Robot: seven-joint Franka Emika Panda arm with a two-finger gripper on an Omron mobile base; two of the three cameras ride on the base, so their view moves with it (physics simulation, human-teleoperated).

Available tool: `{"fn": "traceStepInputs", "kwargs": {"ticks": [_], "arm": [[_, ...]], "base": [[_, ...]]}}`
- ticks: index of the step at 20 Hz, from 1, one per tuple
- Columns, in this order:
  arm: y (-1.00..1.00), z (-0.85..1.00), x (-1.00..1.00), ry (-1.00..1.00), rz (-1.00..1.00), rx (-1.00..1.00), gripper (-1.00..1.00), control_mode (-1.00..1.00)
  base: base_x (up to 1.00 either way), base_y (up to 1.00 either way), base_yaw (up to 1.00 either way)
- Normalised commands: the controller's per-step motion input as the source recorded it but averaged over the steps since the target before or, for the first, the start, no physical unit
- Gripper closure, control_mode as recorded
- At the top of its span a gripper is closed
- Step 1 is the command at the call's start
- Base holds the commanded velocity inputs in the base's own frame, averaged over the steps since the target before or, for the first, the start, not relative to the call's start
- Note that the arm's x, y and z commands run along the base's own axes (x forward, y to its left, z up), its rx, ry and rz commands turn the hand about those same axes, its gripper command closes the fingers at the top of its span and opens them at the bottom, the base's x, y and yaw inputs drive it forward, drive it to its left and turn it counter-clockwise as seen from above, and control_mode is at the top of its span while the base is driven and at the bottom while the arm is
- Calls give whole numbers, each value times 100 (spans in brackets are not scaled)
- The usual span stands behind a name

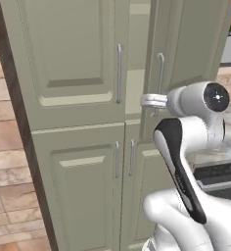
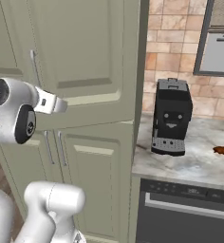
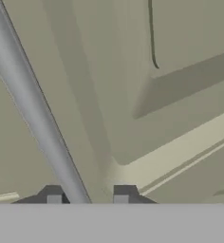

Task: Retrieve the tupperware from the cabinet, then place the raw meat into the tupperware to avoid contamination.

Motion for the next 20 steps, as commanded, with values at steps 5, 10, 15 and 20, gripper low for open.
{"fn": "traceStepInputs", "kwargs": {"ticks": [5,10,15,20], "arm": [[-78,36,-71,-3,1,22,100,-100],[-78,37,-62,-2,1,20,100,-100],[-70,37,-46,0,2,13,100,-100],[-46,28,-30,0,3,3,100,-100]], "base": [[0,0,0],[0,0,0],[0,0,0],[0,0,0]]}}
